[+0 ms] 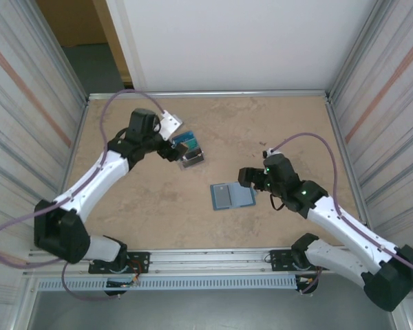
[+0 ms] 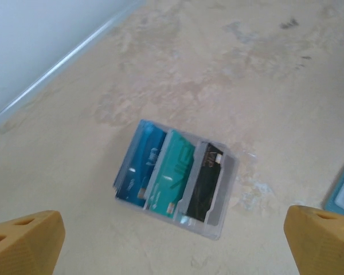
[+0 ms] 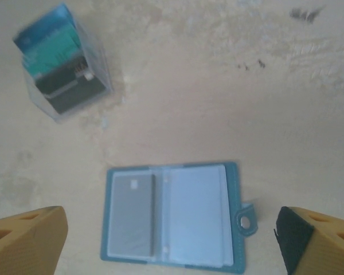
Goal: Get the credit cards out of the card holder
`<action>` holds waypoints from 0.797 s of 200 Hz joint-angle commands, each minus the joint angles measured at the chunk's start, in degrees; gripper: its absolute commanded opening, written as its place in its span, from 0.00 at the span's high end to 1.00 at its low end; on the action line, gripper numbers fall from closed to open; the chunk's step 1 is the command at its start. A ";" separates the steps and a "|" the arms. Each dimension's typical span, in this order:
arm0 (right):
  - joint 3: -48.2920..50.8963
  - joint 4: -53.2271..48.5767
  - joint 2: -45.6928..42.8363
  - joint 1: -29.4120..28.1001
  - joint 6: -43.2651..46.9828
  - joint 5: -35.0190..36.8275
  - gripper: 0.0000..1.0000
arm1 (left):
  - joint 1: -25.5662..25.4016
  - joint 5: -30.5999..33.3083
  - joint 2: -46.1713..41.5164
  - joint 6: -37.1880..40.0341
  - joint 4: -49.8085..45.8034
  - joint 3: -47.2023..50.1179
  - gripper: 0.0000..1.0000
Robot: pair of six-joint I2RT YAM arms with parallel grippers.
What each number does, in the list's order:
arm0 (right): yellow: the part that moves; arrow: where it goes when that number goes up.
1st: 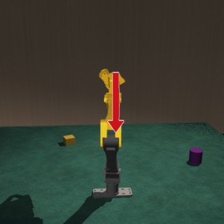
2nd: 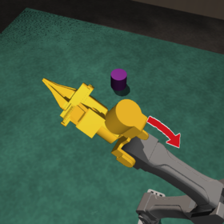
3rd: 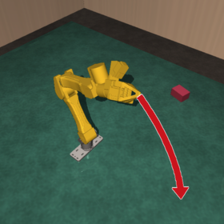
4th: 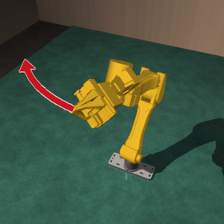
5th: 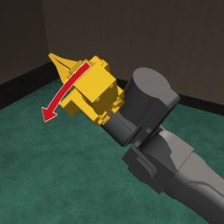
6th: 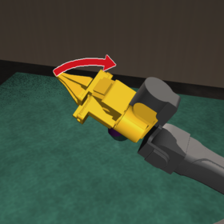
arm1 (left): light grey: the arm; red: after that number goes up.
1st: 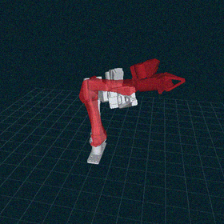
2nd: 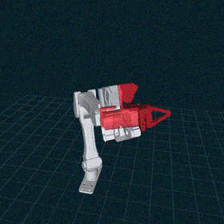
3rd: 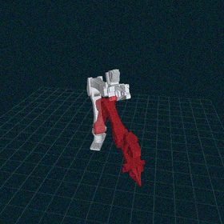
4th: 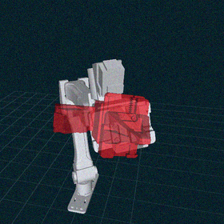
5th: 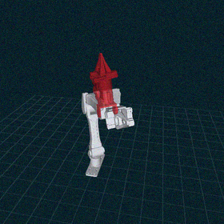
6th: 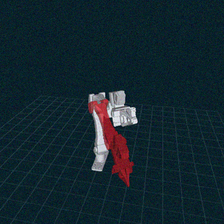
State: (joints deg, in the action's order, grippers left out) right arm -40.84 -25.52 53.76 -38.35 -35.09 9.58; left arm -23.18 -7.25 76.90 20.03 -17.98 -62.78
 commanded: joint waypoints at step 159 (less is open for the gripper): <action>-18.43 -6.58 42.28 -17.29 -2.91 1.12 0.57 | 0.60 22.33 -27.17 -43.34 11.76 34.35 0.01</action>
State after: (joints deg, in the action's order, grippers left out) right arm -56.84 -29.74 93.86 -55.88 -38.54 12.01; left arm -22.85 13.67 50.74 -19.84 -5.39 -29.43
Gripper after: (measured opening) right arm 0.432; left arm 0.986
